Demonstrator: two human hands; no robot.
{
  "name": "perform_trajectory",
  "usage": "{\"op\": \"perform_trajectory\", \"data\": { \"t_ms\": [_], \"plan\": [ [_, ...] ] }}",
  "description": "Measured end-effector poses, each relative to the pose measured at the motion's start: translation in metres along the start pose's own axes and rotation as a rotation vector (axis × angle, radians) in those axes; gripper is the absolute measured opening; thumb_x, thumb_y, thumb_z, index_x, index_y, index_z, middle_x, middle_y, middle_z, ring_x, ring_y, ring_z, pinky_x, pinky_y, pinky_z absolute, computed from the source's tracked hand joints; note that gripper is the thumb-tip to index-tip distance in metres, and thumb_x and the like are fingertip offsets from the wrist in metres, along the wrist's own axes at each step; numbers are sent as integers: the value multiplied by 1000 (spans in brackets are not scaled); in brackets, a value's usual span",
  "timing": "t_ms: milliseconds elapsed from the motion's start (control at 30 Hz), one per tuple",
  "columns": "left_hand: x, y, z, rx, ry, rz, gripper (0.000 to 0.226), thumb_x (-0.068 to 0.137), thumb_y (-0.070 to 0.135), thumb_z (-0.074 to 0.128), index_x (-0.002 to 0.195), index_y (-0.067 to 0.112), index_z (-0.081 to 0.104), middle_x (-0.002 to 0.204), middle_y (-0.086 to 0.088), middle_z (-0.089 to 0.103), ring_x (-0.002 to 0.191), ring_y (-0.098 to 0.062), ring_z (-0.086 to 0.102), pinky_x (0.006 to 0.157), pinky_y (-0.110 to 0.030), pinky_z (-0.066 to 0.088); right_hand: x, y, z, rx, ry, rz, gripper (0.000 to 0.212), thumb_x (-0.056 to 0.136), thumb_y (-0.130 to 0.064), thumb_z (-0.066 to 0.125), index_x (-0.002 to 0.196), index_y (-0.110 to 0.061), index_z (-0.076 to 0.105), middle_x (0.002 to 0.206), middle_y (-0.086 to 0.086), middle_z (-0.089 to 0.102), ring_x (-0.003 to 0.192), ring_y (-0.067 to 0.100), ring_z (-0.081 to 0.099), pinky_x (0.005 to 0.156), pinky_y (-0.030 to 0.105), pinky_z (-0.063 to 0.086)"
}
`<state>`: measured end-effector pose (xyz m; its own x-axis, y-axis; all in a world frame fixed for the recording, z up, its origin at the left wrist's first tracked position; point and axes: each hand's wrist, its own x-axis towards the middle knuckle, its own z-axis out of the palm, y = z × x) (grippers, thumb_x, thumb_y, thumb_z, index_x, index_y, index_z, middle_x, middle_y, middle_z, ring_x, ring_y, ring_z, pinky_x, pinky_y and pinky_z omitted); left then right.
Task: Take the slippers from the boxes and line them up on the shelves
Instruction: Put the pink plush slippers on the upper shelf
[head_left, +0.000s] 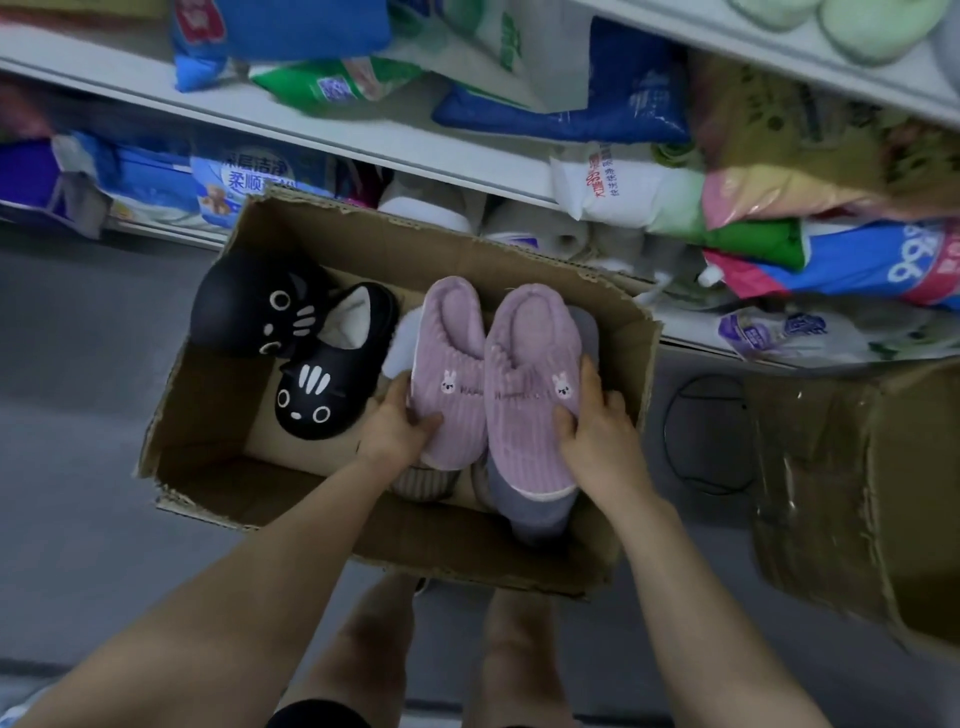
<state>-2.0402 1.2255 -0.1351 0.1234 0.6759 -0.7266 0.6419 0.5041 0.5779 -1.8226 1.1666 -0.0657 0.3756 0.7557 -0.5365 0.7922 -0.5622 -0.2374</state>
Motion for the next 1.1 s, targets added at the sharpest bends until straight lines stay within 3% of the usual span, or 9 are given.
{"op": "perform_trajectory", "data": {
  "t_ms": [67,233,367,533,633,700,867,967,1100],
  "plan": [
    [-1,7,1,-47,19,15,63,90,22,62,145,26,31,134,-8,49,119,-29,52,96,-45,48,6,6,-4,50,-67,47,65,101,-40,39,155,-29,4,137,17,39,111,35,53,88,41,46],
    [-16,18,-19,-82,70,-31,58,89,25,63,141,29,37,126,-10,57,107,-29,58,90,-49,52,4,8,-23,365,-167,31,50,99,-33,46,147,-30,33,136,3,51,119,23,53,93,36,46],
    [-45,32,-44,-181,38,16,57,92,18,60,143,24,35,125,-10,54,105,-25,56,88,-44,53,-19,-4,-41,522,-141,19,48,99,-31,47,146,-32,35,139,-3,51,126,20,50,103,42,45],
    [-94,58,-75,-256,44,136,57,93,14,58,143,27,34,116,-1,54,106,-21,54,81,-38,51,-61,-17,-76,631,36,-125,49,98,-23,51,145,-30,38,134,-5,54,120,13,51,101,39,46],
    [-123,78,-90,-291,54,249,57,89,15,64,138,29,40,103,-1,60,102,-25,60,88,-45,53,-86,-19,-103,664,159,-223,49,96,-22,54,142,-31,41,134,-7,55,120,11,52,102,39,46],
    [-137,93,-99,-287,52,336,55,87,14,66,136,28,43,105,-6,62,102,-27,61,90,-49,52,-98,-19,-121,676,231,-265,47,96,-23,55,141,-30,42,133,-6,55,121,13,54,104,42,45],
    [-169,152,-113,-332,35,497,51,90,7,61,136,24,45,104,-8,62,94,-21,61,83,-41,53,-129,-17,-184,681,420,-296,52,97,-20,56,146,-23,39,137,-4,50,128,16,48,105,33,39],
    [-188,196,-116,-368,15,573,46,91,10,61,130,30,48,98,-15,64,89,-29,63,72,-39,54,-146,-6,-225,717,535,-348,49,97,-21,56,143,-25,41,135,-3,53,124,16,51,106,39,42],
    [-225,260,-113,-337,23,731,47,91,12,61,130,33,46,104,-20,63,90,-27,65,71,-32,54,-170,12,-286,735,648,-430,47,97,-23,56,139,-35,40,127,-18,53,119,6,53,102,34,45]
  ]
}}
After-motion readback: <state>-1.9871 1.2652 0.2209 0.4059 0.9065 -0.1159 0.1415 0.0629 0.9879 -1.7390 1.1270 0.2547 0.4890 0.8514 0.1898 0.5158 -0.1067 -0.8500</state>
